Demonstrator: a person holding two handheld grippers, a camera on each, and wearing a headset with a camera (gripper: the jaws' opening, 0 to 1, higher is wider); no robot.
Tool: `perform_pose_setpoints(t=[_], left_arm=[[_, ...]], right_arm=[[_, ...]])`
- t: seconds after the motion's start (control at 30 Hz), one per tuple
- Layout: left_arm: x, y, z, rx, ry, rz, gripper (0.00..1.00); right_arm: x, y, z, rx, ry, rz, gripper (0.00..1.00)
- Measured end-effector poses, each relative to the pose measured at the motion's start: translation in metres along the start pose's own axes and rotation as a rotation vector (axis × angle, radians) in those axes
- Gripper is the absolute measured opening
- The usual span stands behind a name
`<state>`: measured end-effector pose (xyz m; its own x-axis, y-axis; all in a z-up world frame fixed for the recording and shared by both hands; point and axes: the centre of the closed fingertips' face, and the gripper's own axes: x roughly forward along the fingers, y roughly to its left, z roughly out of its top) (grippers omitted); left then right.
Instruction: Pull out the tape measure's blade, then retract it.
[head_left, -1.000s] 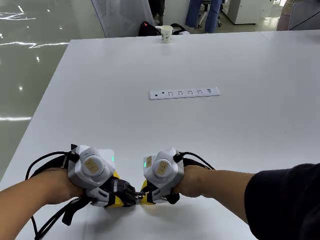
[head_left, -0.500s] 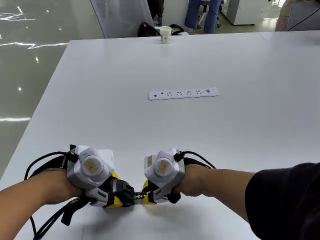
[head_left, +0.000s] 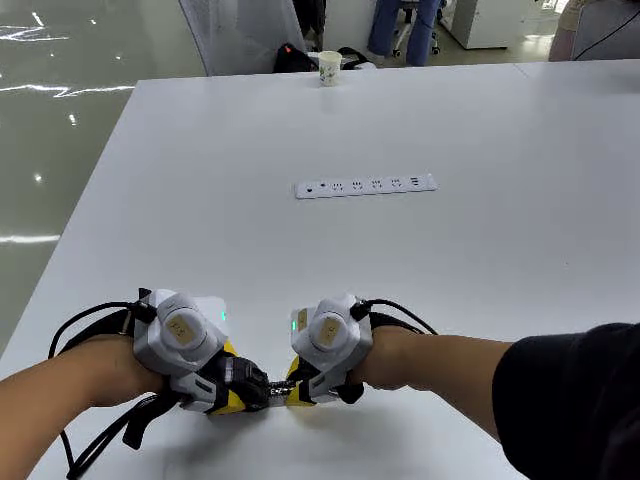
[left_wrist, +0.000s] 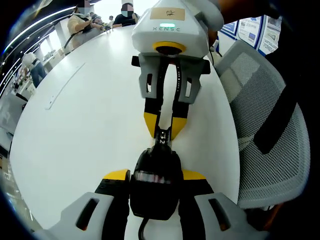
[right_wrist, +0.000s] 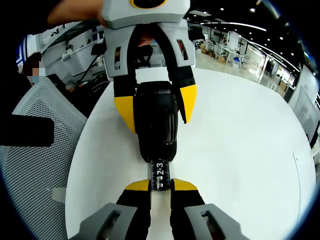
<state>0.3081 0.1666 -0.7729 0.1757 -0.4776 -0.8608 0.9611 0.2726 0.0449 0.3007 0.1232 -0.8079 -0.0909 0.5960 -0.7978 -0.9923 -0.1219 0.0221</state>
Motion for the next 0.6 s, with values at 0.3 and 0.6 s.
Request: perform_pose_setpoints(t=[0.3, 0.6], left_arm=[[0.0, -0.0001, -0.0009, -0.003, 0.004, 0.001, 0.32], [0.0002, -0.0003, -0.0003, -0.004, 0.005, 0.003, 0.32]], right_arm=[[-0.0018, -0.0012, -0.0032, 0.006, 0.002, -0.005, 0.11], [-0.004, -0.0023, -0.0079, -0.002, 0.013, -0.008, 0.11]])
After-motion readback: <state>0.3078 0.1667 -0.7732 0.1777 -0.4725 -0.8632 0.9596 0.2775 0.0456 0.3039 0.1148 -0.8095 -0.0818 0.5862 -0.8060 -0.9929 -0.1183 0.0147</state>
